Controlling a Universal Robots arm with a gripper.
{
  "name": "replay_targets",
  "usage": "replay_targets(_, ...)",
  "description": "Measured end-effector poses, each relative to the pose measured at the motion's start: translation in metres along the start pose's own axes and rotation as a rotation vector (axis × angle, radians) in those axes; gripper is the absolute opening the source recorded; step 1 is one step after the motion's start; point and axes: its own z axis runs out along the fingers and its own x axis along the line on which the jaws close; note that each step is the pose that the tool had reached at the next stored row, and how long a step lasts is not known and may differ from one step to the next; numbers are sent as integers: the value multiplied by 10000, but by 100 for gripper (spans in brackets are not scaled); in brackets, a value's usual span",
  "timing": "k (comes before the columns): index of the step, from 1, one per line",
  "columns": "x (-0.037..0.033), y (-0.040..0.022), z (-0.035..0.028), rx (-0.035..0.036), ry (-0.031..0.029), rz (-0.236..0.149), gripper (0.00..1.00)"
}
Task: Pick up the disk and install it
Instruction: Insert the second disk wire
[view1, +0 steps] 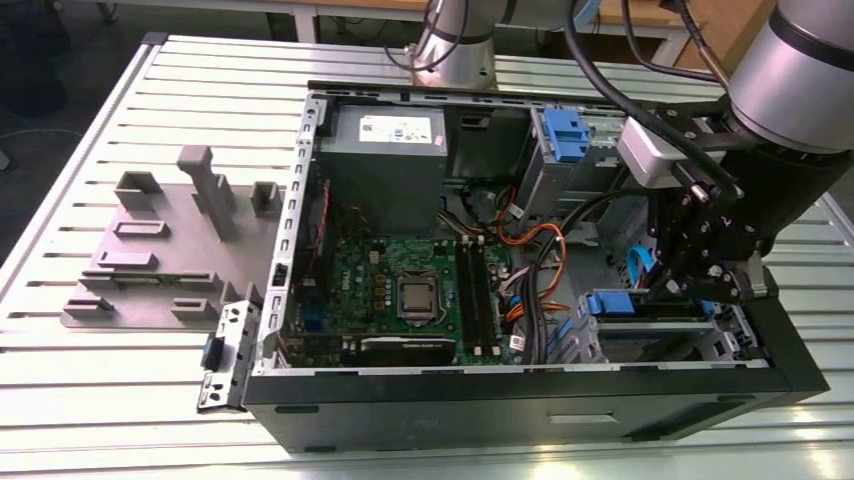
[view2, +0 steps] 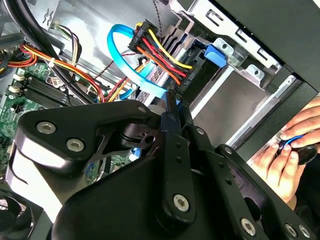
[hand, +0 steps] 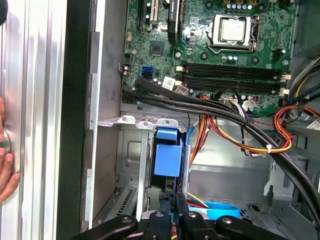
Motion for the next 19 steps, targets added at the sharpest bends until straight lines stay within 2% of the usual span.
replay_targets(13, 11, 3, 60, 0, 3, -1, 16)
replay_targets(19, 11, 4, 64, 0, 0, 0, 16)
